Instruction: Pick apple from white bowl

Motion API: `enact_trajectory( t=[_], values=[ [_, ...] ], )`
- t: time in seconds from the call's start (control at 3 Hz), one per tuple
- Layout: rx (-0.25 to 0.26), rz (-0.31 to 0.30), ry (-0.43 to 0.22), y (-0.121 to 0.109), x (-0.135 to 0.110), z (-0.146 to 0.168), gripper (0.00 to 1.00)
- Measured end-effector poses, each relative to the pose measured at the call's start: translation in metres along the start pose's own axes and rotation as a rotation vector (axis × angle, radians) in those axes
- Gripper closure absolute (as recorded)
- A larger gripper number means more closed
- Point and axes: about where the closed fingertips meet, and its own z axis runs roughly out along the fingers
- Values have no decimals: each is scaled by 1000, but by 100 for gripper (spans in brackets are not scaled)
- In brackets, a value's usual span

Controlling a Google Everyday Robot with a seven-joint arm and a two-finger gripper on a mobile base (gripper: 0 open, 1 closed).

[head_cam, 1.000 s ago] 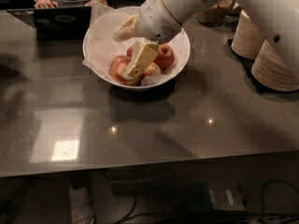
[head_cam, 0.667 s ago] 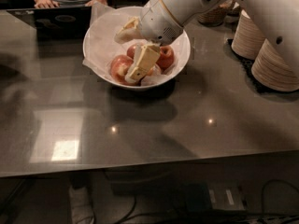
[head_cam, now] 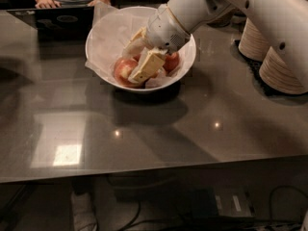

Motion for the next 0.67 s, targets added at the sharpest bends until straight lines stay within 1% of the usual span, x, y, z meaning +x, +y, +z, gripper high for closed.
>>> enact_trajectory(
  t=[0.67],
  values=[
    [-30, 24, -4, -4, 8, 9, 43]
  ],
)
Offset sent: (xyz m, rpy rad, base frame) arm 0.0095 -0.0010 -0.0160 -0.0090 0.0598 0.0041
